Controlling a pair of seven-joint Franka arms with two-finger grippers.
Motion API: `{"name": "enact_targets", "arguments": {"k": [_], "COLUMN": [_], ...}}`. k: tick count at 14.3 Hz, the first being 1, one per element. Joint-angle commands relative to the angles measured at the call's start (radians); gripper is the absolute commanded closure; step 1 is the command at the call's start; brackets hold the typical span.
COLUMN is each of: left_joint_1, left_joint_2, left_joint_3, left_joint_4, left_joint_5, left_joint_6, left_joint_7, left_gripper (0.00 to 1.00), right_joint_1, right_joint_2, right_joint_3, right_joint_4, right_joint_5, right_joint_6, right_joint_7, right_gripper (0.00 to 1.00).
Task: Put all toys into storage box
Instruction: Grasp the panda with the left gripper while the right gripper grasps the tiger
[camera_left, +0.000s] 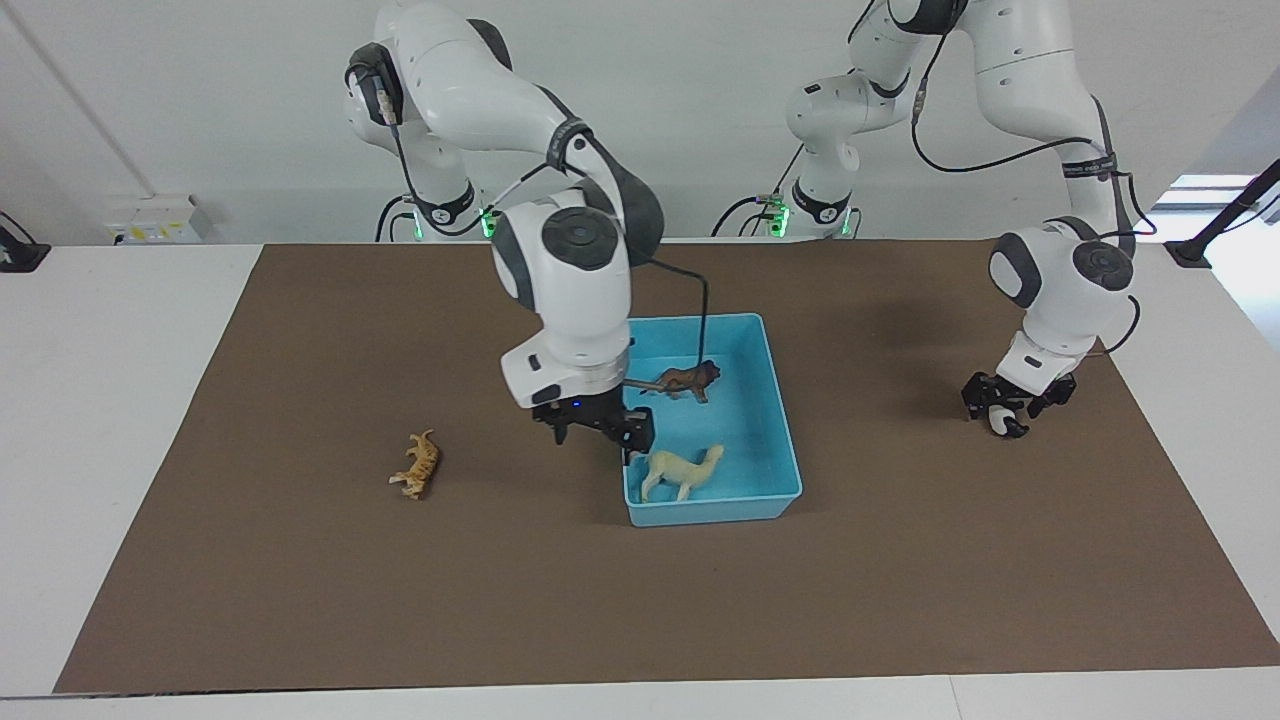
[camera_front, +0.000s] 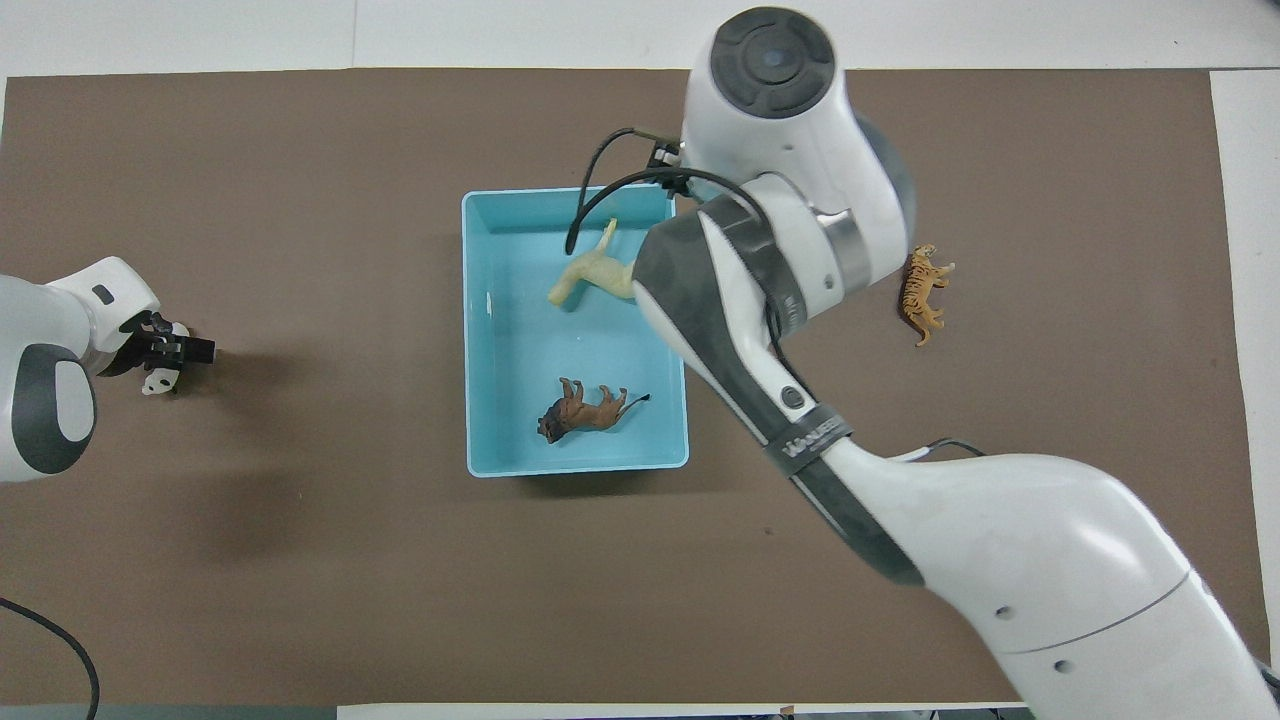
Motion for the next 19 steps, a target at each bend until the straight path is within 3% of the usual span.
{"name": "enact_targets", "arguments": {"k": [1, 2, 3, 6, 8, 12, 16, 19], "left_joint_1": [0.018, 0.018, 0.017, -0.003, -0.067, -0.317, -0.508, -0.611], "left_joint_2": [-0.005, -0.005, -0.005, 0.021, 0.026, 0.012, 0.024, 0.014], "left_joint_3": [-0.007, -0.007, -0.007, -0.01, -0.016, -0.021, -0.021, -0.022], "left_joint_4": [-0.028, -0.023, -0.016, 0.143, 0.274, 0.455, 0.511, 0.433], "left_joint_5": [0.02, 0.02, 0.02, 0.019, -0.001, -0.138, -0.205, -0.214], "left_joint_6": [0.036, 0.032, 0.015, -0.166, -0.331, -0.571, -0.57, -0.457], "left_joint_7": [-0.013, -0.019, -0.022, -0.114, -0.23, -0.647, -0.969, -1.034], "left_gripper": [0.37, 0.8, 1.0, 1.0, 1.0, 1.0, 1.0, 1.0], "right_joint_1": [-0.106, -0.138, -0.164, -0.248, -0.276, -0.325, -0.324, -0.325], "right_joint_2": [-0.037, -0.057, -0.091, -0.215, -0.253, -0.287, -0.298, -0.292], "right_joint_3": [0.018, 0.019, 0.022, 0.019, 0.019, 0.019, 0.019, 0.019], "right_joint_4": [-0.055, -0.098, -0.179, -0.493, -0.618, -0.772, -0.858, -0.859], "right_joint_5": [0.008, 0.011, 0.022, 0.096, 0.097, 0.097, 0.099, 0.099], "right_joint_6": [-0.004, -0.002, 0.007, 0.149, 0.258, 0.406, 0.495, 0.518], "right_joint_7": [-0.153, -0.161, -0.159, -0.185, -0.271, -0.339, -0.329, -0.334], "right_gripper": [0.0, 0.0, 0.0, 0.0, 0.0, 0.0, 0.0, 0.0]}}
